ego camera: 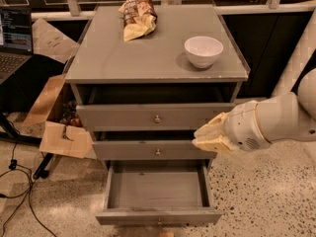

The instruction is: Close bottom drawer

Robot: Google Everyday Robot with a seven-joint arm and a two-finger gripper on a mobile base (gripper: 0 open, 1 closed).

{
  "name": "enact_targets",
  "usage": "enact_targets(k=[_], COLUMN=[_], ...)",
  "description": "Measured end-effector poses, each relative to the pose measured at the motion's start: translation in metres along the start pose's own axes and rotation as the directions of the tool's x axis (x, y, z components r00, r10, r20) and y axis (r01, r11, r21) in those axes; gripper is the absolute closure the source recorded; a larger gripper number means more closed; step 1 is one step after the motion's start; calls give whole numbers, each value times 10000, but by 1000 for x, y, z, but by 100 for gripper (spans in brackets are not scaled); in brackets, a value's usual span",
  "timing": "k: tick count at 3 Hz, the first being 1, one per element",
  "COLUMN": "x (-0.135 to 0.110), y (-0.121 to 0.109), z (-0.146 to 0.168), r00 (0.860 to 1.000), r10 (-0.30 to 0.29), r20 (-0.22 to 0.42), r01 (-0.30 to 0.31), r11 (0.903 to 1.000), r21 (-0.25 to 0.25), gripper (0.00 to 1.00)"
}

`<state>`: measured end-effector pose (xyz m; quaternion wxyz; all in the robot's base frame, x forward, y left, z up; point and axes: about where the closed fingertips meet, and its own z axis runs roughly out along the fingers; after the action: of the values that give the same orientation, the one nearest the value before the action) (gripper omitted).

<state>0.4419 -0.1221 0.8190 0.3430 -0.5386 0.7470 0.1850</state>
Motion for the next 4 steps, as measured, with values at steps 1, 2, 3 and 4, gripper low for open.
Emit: enact_targets(k=[1,2,3,4], x=[0,8,35,73], y=[0,4,11,22], z=[0,7,19,42], r00=[10000,9999,9984,9944], r10=[0,111,536,1052], r20=[0,-109,-178,-139], r01=[0,-110,-528,-1037], r11=[10000,9999,9977,9913], r21=[0,108,425,811], gripper=[88,100,100,100])
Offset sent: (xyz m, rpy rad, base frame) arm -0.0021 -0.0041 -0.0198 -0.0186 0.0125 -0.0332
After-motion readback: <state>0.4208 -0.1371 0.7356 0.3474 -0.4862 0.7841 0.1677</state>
